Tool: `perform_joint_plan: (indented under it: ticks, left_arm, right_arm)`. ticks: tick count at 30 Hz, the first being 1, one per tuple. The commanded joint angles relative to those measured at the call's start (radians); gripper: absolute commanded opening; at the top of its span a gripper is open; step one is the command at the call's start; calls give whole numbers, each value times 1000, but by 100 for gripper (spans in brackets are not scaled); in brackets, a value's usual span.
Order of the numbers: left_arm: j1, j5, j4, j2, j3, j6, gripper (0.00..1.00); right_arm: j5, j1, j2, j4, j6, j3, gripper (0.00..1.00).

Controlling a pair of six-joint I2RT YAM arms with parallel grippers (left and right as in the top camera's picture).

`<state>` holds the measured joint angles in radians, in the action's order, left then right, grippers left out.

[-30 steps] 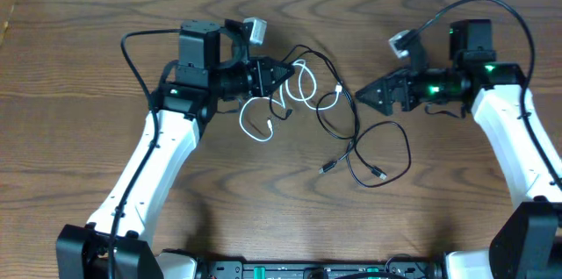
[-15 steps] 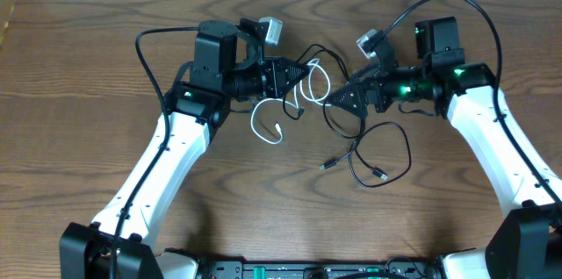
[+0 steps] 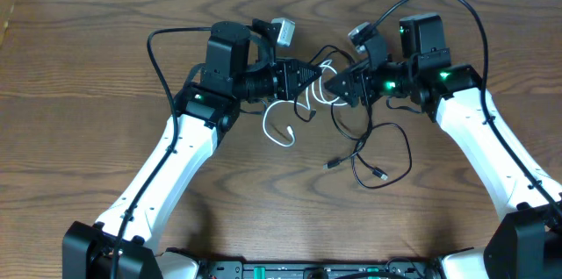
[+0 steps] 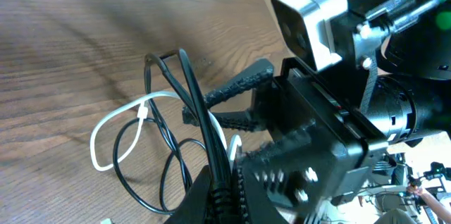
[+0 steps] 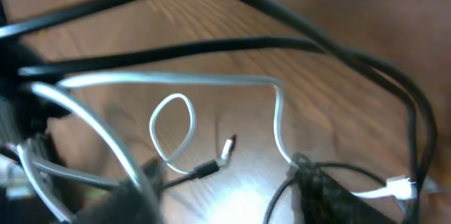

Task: Untangle cables

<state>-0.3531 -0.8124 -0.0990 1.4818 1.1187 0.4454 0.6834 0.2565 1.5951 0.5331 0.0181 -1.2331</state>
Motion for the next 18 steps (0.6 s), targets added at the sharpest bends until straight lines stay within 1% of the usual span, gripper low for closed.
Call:
perform_joint_plan:
  ticks: [1,2,3,5,10,18]
  left_arm:
    - [0,-6,8,-7,-2,2,8]
    - [0,-5,8,-7,-2,2,8]
    - [0,-5,8,-7,-2,2,8]
    - [1,-5,13,-7,-2,2,8]
    - [1,51,12,-7,-2,2,8]
    - [1,59,12,-7,-2,2,8]
  right_arm:
    - [-65,3,3,3,-27,4,8]
    - [-77,3,3,6,-37,4,1]
    - [-95,3,3,8,-52,4,1]
    - [-111,3,3,9,-66,4,1]
    - [-164,3,3,19,-90,4,1]
    - [-232,3,3,50,-92,4,1]
